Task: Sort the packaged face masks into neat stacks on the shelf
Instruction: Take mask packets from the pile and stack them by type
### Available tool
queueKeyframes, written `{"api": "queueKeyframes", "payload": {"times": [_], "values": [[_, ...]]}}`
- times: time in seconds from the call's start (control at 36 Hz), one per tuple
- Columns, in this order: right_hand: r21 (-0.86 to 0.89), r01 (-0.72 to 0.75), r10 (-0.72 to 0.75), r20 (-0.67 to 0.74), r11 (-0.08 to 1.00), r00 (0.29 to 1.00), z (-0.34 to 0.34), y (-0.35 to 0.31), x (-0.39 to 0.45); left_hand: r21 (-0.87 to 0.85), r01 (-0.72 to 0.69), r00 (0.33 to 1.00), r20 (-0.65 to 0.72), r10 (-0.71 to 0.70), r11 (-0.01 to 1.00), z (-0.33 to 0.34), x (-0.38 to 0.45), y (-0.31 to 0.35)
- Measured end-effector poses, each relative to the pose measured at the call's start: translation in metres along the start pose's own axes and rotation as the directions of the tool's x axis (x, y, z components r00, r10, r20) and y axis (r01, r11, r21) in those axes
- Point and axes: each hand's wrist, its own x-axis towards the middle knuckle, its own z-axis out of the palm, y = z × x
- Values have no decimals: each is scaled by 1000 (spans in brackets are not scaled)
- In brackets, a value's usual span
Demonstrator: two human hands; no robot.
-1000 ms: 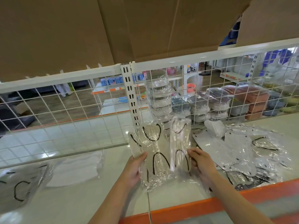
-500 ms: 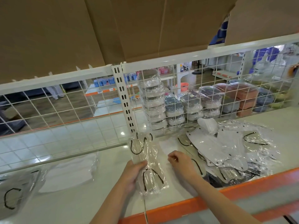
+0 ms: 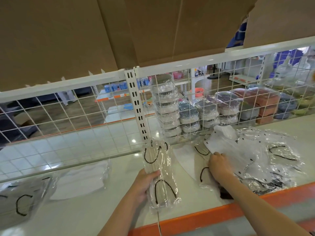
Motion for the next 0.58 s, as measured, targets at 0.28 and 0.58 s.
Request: {"api": "queueKeyframes", "payload": {"times": [0.28, 0.58], "values": [[-221, 149, -169, -76, 964, 983, -5, -29, 1, -16, -11, 1000, 6, 11, 1000, -1, -10, 1], [-17, -54, 55, 56, 998, 997, 7, -16, 6, 9, 46, 998, -39, -45, 999, -4, -10, -7]]}}
